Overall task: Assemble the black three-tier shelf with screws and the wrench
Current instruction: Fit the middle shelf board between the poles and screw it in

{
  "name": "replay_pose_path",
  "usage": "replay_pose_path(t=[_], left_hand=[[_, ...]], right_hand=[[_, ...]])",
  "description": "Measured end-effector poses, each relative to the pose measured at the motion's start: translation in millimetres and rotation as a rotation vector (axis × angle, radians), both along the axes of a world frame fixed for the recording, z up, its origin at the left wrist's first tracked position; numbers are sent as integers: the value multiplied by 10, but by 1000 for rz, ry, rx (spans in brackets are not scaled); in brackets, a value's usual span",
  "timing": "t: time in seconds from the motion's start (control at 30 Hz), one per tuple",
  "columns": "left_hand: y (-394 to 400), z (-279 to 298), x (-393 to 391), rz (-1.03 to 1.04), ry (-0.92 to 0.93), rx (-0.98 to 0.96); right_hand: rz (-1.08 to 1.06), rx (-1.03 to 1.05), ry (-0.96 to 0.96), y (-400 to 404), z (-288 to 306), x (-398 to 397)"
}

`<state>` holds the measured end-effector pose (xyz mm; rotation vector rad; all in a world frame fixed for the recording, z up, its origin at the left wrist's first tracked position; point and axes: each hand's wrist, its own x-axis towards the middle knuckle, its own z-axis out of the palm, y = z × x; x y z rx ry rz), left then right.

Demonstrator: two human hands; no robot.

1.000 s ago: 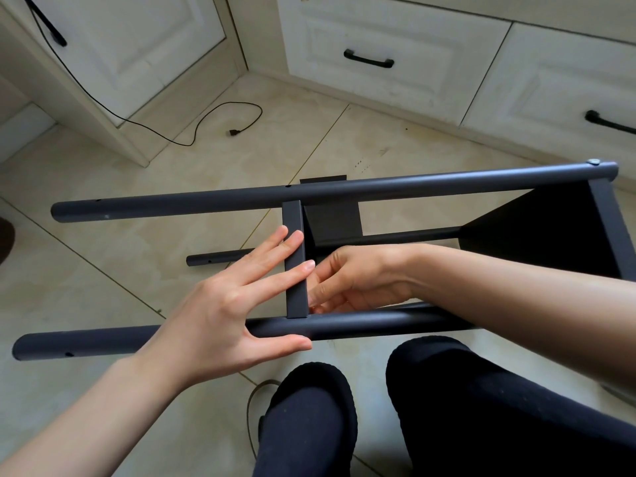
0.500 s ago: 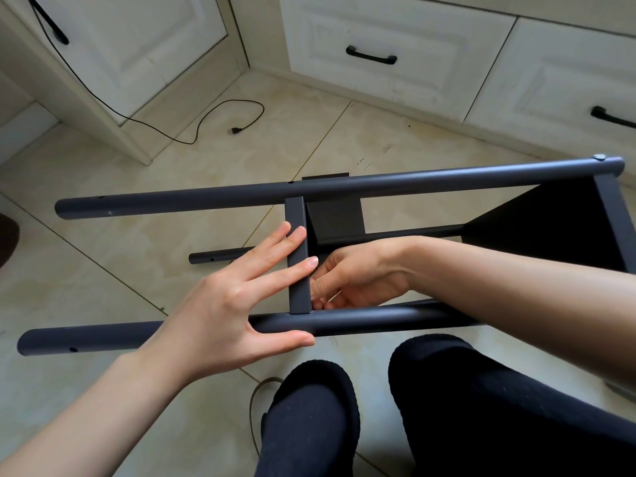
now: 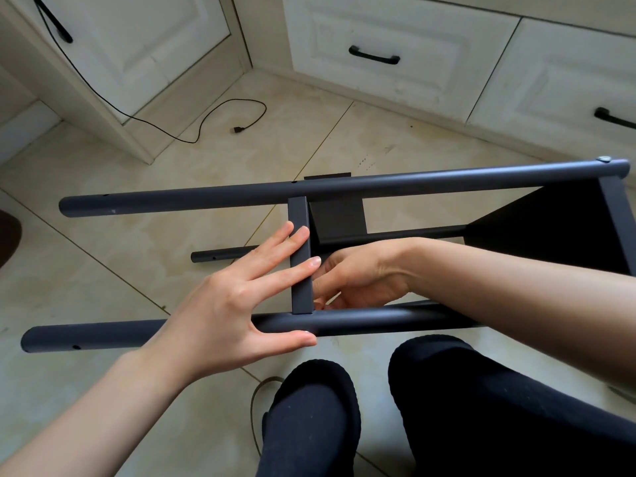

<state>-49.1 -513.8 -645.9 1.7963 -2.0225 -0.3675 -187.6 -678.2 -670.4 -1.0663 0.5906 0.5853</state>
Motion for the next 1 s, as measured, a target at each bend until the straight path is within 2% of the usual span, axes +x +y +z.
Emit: replay_pose_path(t=[1.0], left_hand=[[-67,15,33,-12,8,9]], right_hand=[[-69,3,57,-93,46,-9]])
